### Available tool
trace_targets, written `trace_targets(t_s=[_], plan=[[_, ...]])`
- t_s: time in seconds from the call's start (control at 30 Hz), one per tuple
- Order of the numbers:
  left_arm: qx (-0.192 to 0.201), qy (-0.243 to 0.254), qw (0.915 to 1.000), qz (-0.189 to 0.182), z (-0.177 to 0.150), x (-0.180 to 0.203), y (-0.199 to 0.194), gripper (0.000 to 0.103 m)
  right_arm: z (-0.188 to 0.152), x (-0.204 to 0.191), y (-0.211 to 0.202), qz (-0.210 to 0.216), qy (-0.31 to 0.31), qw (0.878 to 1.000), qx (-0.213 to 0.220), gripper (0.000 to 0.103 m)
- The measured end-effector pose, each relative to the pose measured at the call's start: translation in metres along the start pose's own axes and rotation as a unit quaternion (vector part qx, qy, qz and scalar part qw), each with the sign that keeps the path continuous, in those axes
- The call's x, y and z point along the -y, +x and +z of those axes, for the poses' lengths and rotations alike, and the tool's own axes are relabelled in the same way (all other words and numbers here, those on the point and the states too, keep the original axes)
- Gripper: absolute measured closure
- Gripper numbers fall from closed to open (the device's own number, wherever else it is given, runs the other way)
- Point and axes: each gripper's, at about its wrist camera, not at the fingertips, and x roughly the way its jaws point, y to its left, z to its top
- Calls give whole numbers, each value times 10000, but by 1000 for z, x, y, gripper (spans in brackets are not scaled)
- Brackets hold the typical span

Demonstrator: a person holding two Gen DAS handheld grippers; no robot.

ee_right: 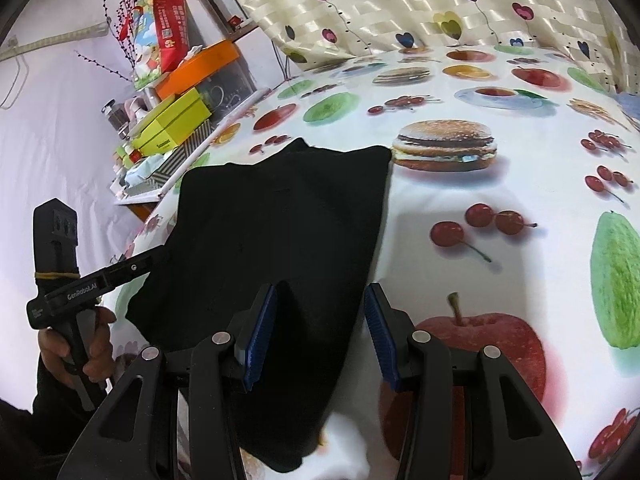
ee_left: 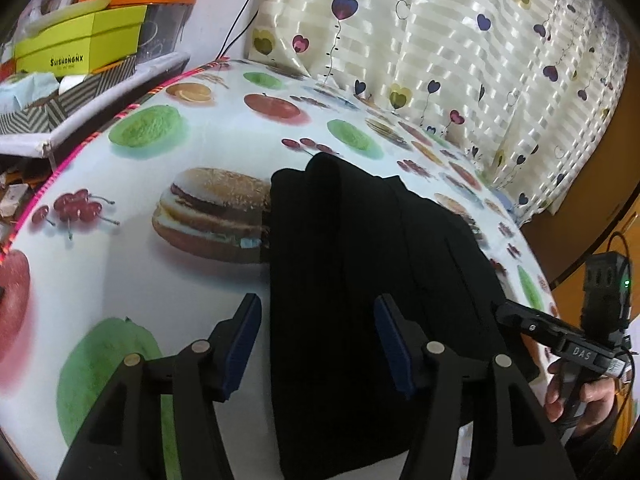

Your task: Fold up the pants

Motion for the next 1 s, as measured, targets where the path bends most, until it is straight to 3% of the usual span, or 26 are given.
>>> trace_targets(t_s=[0.13,0.47,0.77,0.8,0.87,1.0], plan=[[-12,180,9998,58,-1,9,3,41,1,-4,3,2,-54,10000,-14,53],[71,87,9998,190,8,12,13,41,9,-4,11,-124,75,9999,36,53],[55,104,9998,170,4,16,9,54,4,-8,8,-11,74,10000,1,53],[56,131,9997,183,3,17,9,55,5,-8,9,-21,75,10000,-4,54],[69,182,9996,221,3,19,8,59,7,-9,12,-138,22,9999,-17,68],[83,202,9995,243,4,20,6,65,7,-5,11,-52,149,9999,5,79]])
